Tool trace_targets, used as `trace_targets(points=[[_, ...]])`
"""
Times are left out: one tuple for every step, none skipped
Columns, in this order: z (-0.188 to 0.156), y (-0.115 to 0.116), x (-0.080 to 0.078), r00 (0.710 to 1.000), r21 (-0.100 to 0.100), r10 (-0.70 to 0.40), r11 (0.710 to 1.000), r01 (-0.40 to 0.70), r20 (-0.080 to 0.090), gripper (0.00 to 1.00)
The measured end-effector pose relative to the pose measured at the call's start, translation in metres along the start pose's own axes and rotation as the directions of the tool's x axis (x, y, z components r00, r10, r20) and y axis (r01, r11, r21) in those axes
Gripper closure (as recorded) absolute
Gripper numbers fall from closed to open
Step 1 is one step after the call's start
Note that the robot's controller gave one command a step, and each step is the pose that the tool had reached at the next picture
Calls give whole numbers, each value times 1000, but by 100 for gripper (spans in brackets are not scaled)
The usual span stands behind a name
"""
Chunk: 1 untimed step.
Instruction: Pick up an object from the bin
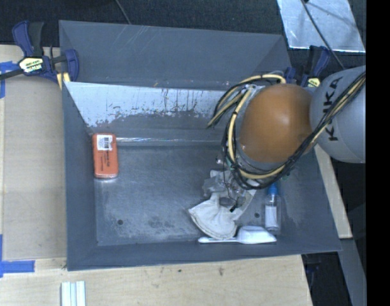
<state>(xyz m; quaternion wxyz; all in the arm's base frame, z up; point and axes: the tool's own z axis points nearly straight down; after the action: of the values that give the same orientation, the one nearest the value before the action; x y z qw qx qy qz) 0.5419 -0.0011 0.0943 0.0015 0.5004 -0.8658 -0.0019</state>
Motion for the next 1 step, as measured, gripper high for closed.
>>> trace_targets(points=[[-17,-2,-1,1000,6,1,1000,-1,3,100]])
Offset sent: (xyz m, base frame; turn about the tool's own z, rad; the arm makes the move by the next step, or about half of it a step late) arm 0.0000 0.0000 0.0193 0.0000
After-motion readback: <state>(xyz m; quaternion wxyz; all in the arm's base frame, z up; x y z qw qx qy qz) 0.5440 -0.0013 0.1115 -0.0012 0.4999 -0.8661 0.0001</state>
